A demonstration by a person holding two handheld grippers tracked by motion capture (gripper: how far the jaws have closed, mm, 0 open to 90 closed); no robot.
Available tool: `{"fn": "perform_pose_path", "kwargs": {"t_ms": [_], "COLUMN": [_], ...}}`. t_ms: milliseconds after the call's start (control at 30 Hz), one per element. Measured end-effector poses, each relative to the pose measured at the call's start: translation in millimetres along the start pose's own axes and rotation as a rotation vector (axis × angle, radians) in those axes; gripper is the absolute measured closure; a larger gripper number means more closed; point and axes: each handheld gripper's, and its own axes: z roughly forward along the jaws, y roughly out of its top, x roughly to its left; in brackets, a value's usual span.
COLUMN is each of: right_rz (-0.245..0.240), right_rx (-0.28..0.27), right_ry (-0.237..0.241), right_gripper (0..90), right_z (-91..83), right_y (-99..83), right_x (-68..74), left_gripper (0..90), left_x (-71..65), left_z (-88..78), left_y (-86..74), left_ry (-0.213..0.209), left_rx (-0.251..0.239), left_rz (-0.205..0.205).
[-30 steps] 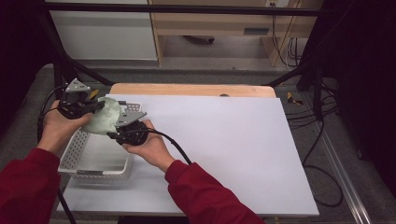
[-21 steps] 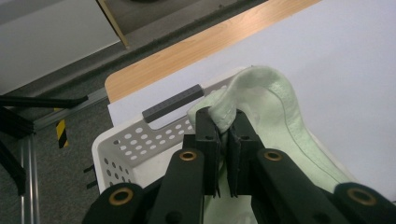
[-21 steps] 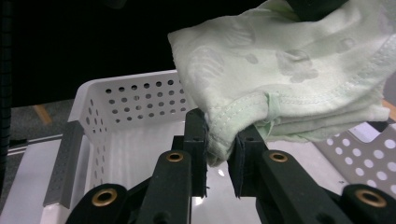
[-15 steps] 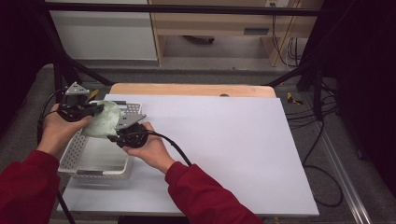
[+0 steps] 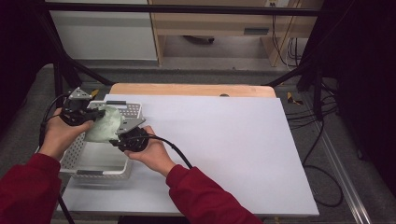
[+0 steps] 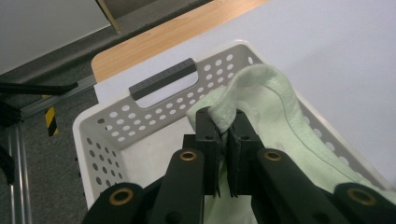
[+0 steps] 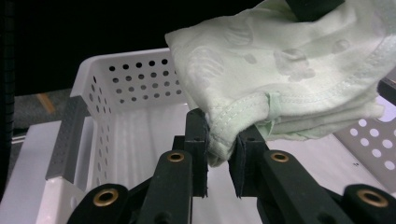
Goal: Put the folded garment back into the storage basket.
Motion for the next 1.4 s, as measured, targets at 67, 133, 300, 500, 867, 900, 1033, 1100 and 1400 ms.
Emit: {"fn": "perform_pose_path", "kwargs": {"t_ms": [67, 133, 300, 500, 867, 900, 1033, 1100, 1400], "right_rz": [-0.002, -0.005, -0.013, -0.016, 0.043, 0.034, 0.033, 0.036, 0.071], "right_rx": [0.003, 0.011, 0.028, 0.038, 0.113, 0.098, 0.067, 0.059, 0.048], "right_ry": [0.001, 0.001, -0.008, -0.014, -0.097, -0.11, -0.131, -0.139, -0.216], "right_gripper": [79.6, 79.6, 79.5, 79.4, 34.7, 30.3, 27.1, 26.4, 16.2], "right_z": [0.2, 0.8, 3.5, 6.3, 0.4, -8.5, -27.2, -31.8, -63.6], "right_y": [-0.4, -1.4, -3.0, -3.4, -6.2, -3.7, 3.3, 5.0, 8.0], "right_x": [0.1, 1.1, 2.2, 2.6, 5.4, 5.4, 4.1, 3.1, -9.5], "left_gripper": [84.5, 84.5, 84.5, 84.5, 46.8, 45.5, 41.0, 40.4, 20.6], "left_x": [-1.3, -2.2, -1.7, -1.3, 10.3, 7.4, -3.6, -12.6, -47.0], "left_z": [1.6, 4.0, 7.4, 9.6, 8.7, 1.3, -10.9, -20.0, -53.2], "left_y": [-1.9, -4.2, -6.9, -7.4, -12.0, -9.9, -6.8, -6.1, -24.2], "left_ry": [-0.002, -0.003, -0.005, -0.004, 0.052, 0.069, 0.103, 0.112, 0.167], "left_rx": [0.002, 0.011, 0.016, 0.023, -0.051, -0.074, -0.084, -0.108, -0.187], "left_rz": [0.0, 0.002, -0.009, -0.01, -0.1, -0.102, -0.082, -0.067, -0.1]}}
